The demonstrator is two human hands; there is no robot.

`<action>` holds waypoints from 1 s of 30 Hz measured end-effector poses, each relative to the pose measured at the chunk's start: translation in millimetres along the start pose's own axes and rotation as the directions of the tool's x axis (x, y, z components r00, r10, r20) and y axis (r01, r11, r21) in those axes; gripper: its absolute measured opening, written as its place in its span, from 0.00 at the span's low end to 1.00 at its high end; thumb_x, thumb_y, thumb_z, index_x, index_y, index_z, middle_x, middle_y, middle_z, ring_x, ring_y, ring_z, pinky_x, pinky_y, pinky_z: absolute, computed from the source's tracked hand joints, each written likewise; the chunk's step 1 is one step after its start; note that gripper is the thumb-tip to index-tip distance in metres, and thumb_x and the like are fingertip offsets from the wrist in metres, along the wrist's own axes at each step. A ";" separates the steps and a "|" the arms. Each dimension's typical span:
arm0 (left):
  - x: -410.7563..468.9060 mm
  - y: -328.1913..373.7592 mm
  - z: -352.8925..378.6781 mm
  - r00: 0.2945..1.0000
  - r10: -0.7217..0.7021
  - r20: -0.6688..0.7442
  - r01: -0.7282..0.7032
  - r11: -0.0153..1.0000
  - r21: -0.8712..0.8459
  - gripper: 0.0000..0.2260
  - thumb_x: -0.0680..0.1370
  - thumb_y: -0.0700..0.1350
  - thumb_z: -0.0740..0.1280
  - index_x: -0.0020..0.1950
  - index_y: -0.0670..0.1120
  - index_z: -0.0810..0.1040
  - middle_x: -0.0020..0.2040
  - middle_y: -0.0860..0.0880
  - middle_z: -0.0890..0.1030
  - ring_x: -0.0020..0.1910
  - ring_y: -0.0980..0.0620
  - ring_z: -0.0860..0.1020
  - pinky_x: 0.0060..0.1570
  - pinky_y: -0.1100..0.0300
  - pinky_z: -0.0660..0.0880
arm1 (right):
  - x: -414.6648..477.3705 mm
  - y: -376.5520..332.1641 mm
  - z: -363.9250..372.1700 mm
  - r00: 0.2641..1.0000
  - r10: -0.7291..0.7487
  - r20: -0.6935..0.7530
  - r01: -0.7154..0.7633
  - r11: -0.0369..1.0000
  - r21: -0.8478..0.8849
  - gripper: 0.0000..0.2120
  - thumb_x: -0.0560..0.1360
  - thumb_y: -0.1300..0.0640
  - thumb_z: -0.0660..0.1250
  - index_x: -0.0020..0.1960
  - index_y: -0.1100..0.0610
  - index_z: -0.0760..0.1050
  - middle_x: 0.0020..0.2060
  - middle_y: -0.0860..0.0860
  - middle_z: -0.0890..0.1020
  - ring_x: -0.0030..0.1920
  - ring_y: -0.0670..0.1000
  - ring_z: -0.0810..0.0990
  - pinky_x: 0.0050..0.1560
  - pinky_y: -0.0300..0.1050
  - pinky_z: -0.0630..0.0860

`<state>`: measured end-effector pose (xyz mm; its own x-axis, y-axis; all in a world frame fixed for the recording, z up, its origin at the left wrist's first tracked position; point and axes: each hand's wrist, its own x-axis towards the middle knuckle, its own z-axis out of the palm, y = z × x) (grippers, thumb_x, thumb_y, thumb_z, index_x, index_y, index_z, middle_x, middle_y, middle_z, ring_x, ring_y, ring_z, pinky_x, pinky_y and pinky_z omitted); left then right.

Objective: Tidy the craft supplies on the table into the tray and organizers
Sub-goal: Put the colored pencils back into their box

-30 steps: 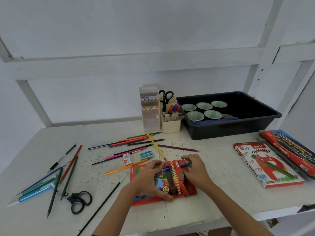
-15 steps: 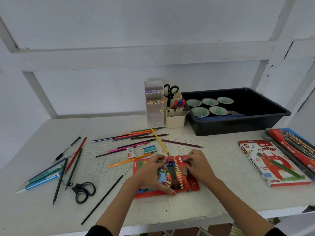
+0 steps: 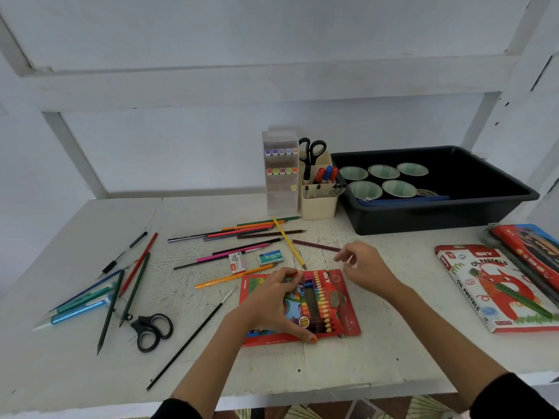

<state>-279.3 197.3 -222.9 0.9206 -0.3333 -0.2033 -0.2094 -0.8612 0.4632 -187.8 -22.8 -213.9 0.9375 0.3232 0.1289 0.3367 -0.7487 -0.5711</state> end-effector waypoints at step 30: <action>-2.0 2.9 1.3 1.000 -0.019 0.008 0.019 1.000 -0.017 0.54 0.60 0.71 0.71 0.77 0.52 0.51 0.74 0.60 0.49 0.74 0.55 0.50 0.73 0.53 0.57 | -52.3 11.1 1.0 0.972 -0.233 0.033 0.235 0.952 -0.198 0.08 0.75 0.57 0.67 0.52 0.55 0.82 0.47 0.51 0.80 0.48 0.49 0.75 0.52 0.43 0.72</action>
<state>-282.2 195.0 -222.3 0.9219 -0.3201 -0.2184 -0.1866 -0.8606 0.4739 -233.2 -47.4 -227.8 0.8296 0.5080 0.2315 0.5583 -0.7509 -0.3528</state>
